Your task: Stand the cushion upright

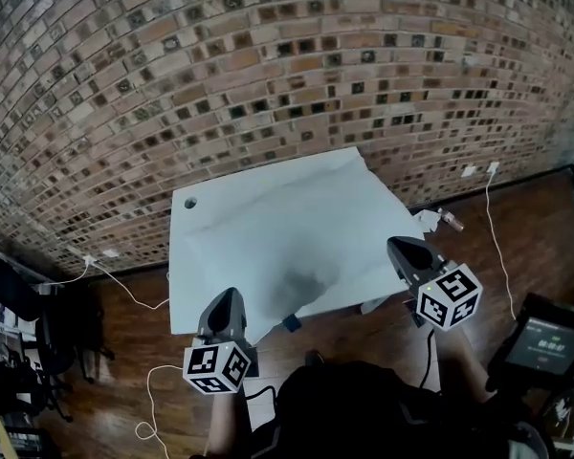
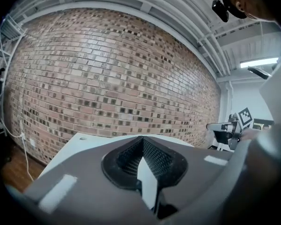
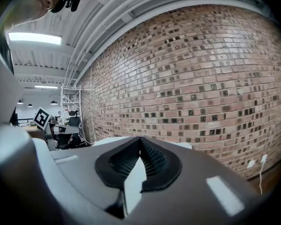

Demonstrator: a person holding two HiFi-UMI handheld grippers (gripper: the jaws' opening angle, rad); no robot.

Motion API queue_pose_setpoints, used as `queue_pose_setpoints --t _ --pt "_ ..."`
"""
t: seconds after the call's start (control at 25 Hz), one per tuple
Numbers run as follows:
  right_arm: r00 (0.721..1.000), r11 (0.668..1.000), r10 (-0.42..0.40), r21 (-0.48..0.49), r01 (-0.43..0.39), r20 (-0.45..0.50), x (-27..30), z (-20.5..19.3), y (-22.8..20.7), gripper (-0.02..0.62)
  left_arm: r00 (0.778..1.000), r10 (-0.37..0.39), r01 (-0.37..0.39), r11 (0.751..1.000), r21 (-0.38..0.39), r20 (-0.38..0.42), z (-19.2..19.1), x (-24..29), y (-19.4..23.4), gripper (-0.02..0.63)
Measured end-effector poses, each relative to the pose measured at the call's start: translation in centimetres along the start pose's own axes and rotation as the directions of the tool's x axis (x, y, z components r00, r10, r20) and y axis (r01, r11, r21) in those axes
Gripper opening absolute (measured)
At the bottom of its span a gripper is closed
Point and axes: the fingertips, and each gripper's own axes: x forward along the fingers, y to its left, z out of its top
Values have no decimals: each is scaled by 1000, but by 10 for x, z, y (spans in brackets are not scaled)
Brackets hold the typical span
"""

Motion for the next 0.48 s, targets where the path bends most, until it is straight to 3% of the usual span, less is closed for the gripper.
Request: queue_pose_setpoints --t 0.24,0.48 --pt "998 999 -52 -2 51 -40 41 3 -7 43 999 1 -4 999 -52 -43 -5 21 52 3" --pt "998 998 -49 -29 48 -48 69 13 -26 43 996 -26 22 999 -46 -88 -13 54 52 3"
